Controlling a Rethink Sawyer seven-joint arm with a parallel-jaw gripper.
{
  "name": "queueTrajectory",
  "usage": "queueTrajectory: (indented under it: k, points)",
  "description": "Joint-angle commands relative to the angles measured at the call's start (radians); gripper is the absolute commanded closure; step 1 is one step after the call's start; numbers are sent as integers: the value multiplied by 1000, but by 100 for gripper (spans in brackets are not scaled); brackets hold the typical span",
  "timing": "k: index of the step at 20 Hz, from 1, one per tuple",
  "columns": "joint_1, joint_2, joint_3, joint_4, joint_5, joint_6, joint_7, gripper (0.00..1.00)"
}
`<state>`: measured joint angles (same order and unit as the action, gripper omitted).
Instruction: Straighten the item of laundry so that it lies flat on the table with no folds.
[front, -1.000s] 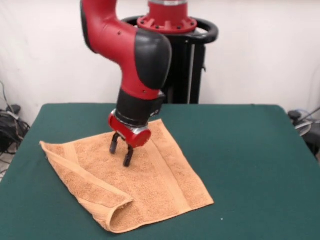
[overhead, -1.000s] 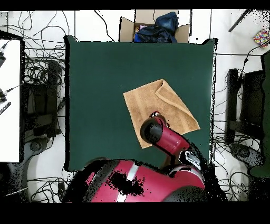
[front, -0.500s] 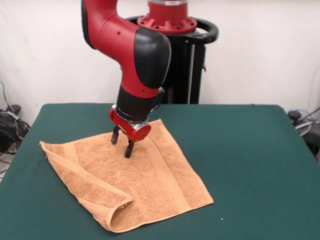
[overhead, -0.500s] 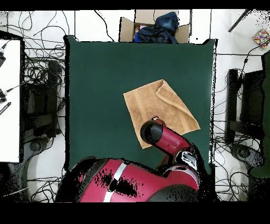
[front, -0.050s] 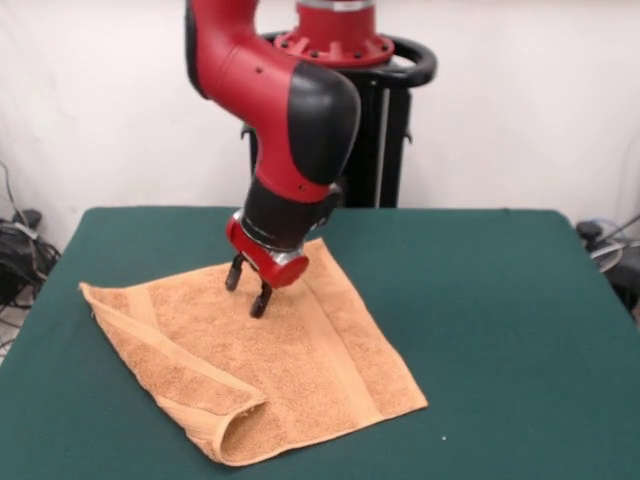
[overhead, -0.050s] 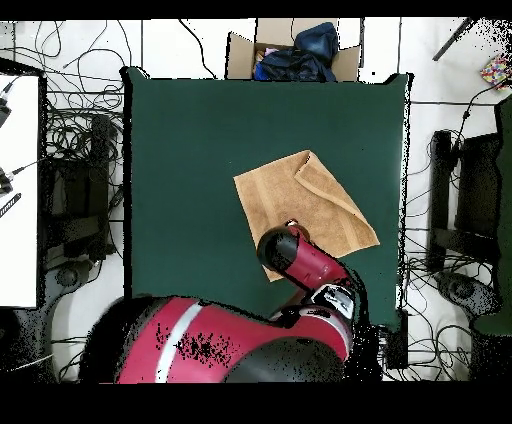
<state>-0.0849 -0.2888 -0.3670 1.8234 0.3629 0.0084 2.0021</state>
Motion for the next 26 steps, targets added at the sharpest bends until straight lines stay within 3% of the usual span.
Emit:
queueTrajectory:
  k: [1,5,7,10,14,19,26]
  points:
    - [164,179,20,-58,231,-156,365,0]
    - [233,231,4,-74,369,-176,371,0]
    - [229,233,36,-67,398,-223,387,0]
    - [155,206,139,-48,331,-304,407,0]
    - [72,177,272,-27,265,-318,441,0]
    - [-89,142,490,17,185,-257,455,0]
    - [-227,146,695,58,186,-168,484,0]
